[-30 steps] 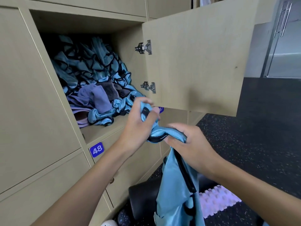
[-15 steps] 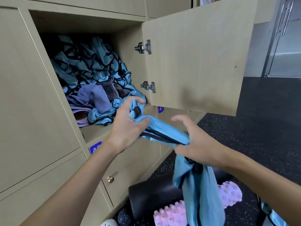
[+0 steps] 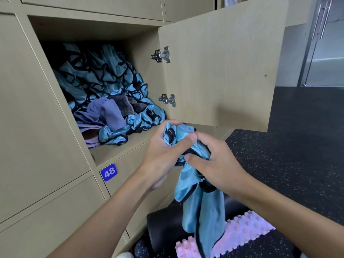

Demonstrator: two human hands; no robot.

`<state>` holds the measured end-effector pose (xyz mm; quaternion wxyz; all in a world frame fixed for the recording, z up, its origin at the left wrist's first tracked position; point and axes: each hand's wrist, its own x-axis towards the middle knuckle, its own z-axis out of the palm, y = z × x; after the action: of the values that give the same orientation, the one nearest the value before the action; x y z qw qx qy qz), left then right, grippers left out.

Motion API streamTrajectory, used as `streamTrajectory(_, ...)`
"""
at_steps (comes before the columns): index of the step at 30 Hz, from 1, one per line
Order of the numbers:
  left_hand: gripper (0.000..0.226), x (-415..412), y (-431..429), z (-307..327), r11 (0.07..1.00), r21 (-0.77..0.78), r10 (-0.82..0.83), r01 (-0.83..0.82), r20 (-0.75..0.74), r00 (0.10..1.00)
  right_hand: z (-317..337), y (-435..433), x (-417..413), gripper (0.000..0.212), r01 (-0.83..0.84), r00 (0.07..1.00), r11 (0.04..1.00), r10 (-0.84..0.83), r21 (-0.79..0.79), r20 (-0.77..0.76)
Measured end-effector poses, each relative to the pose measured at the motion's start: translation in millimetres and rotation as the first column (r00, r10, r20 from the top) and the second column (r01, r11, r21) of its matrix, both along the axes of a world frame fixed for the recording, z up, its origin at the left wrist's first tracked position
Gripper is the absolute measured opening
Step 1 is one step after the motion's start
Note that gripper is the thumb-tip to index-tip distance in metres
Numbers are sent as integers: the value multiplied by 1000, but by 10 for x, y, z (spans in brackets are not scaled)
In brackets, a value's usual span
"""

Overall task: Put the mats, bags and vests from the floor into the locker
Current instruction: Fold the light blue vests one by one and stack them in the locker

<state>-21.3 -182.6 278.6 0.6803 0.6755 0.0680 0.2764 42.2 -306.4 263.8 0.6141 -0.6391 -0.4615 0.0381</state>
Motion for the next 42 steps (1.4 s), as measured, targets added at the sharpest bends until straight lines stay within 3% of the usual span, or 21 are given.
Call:
streamTrajectory(3,38,15,-40,9,998,25,64,-65,62,996,-90,24,-29,52,-1,1000,999,1,-53,-17)
streamTrajectory(6,35,57,-53,26,982,54,175,-183,130,976,-209,93,-111,74,100,991,995,-101,-13,-83)
streamTrajectory(9,34,78,-50,49,963,4,264,-270,200,944,-239,132,-135,85,63,956,998,-65,-15,-284)
streamTrajectory(12,35,62,108,85,921,5,378,-390,239,895,-197,95,-101,64,1,935,995,-38,-104,-353)
streamTrajectory(16,39,-46,431,124,805,197,509,-560,256,822,-120,-31,68,53,-1,948,980,-62,-197,-311)
streamTrajectory(18,36,-93,530,101,773,314,507,-551,216,835,-68,-81,137,48,49,958,989,-85,-138,-275)
streamTrajectory(21,32,-99,404,82,812,432,383,-392,111,917,36,-79,175,40,193,956,981,-179,36,-233)
streamTrajectory(25,5,-2,102,49,968,195,168,-157,-44,985,117,40,95,32,189,972,970,-163,155,-169)
streamTrajectory(28,41,71,59,22,995,56,86,-80,-134,987,97,147,14,37,81,995,995,-78,56,-55)
streamTrajectory(31,39,118,113,35,991,-13,133,-134,-79,988,64,254,92,52,-79,995,993,74,-89,-62)
streamTrajectory(34,30,178,228,35,974,-26,226,-226,-26,974,12,372,214,88,-166,984,969,152,-182,-89)
streamTrajectory(36,28,237,349,32,954,-20,298,-298,5,955,-30,499,273,93,-158,982,979,142,-131,-123)
streamTrajectory(39,28,308,599,74,911,-46,412,-410,73,908,-169,728,372,89,6,990,1000,-8,-13,-139)
streamTrajectory(42,26,368,876,101,870,-43,493,-491,115,863,-267,1038,445,92,-123,941,992,127,35,-313)
